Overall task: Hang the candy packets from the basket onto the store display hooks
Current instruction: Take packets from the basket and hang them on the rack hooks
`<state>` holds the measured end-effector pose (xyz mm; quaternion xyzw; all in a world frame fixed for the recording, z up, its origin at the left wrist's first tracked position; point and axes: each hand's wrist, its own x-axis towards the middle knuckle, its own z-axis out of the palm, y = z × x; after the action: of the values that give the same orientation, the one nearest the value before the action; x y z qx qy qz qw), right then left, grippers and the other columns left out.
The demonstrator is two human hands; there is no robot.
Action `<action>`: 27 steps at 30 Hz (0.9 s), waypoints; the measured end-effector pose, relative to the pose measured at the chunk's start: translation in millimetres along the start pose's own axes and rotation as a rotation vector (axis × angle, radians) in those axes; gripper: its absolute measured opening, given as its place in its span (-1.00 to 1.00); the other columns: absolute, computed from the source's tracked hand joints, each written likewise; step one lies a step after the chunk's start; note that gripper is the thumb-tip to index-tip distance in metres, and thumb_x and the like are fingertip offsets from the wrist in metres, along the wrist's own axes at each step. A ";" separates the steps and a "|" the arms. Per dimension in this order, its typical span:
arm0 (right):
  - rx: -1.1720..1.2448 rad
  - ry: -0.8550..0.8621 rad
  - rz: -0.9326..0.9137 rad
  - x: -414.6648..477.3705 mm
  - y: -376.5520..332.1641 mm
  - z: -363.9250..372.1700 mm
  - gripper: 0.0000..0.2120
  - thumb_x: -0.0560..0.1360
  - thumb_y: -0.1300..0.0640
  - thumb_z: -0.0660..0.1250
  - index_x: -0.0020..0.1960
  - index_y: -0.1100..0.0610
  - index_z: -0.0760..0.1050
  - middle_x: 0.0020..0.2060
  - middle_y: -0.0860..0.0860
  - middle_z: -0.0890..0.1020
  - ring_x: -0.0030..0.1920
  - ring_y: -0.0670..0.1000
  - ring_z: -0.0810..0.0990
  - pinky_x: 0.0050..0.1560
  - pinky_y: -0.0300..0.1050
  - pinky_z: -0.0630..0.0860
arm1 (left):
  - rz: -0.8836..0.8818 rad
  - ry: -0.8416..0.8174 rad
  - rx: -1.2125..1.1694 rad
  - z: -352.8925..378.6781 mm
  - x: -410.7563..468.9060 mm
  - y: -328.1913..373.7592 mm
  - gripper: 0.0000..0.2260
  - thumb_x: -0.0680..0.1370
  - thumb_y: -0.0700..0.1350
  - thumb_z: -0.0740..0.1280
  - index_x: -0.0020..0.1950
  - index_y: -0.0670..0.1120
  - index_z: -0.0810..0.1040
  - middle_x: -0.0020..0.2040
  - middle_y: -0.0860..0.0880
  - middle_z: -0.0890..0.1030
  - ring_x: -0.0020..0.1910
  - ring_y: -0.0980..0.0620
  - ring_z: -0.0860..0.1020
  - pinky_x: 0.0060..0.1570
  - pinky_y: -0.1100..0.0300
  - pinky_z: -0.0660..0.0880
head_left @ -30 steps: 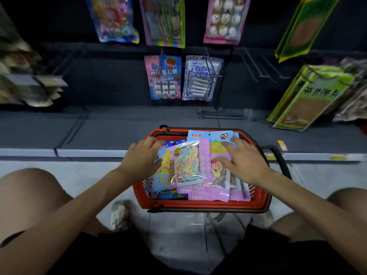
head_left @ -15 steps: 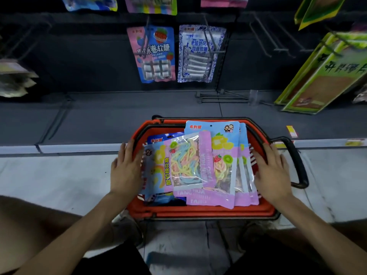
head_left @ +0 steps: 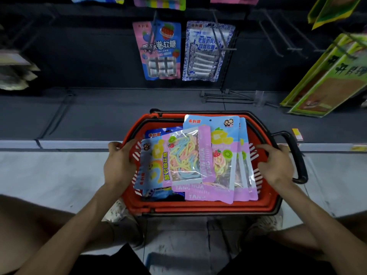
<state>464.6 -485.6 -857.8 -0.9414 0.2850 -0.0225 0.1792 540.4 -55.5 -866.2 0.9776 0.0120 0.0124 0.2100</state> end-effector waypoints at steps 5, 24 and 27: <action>0.014 0.007 -0.071 5.5 -12.1 8.5 -0.38 0.38 0.29 0.40 0.40 -0.10 0.57 0.21 0.22 0.49 0.10 0.29 0.61 0.12 0.06 0.62 | 0.002 0.014 0.059 -3.4 16.0 -14.3 -0.49 0.57 -0.18 0.37 0.50 0.13 0.45 0.33 -0.19 0.43 -0.08 -0.29 0.66 -0.13 -0.12 0.68; 0.125 0.132 -0.195 -28.5 -37.5 2.7 -0.64 0.51 0.30 0.33 0.26 0.10 0.66 0.43 0.16 0.50 0.46 0.18 0.45 0.40 0.12 0.49 | 0.405 -0.113 0.028 1.9 0.8 42.0 -0.41 0.58 0.25 0.13 0.51 -0.02 0.45 0.46 -0.16 0.49 0.33 -0.21 0.54 0.30 -0.16 0.53; 0.210 0.194 -0.287 -33.0 -56.5 -7.3 -0.68 0.53 0.30 0.35 0.24 0.11 0.67 0.36 0.10 0.53 0.36 0.13 0.53 0.31 0.10 0.55 | 0.474 -0.196 0.075 1.2 12.9 50.0 -0.33 0.56 0.26 0.12 0.63 0.02 0.28 0.55 -0.09 0.42 0.48 -0.13 0.44 0.41 -0.16 0.43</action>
<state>465.7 -426.3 -829.3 -0.9418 0.1598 -0.1682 0.2432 554.2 -101.2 -846.5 0.9567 -0.2374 -0.0340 0.1649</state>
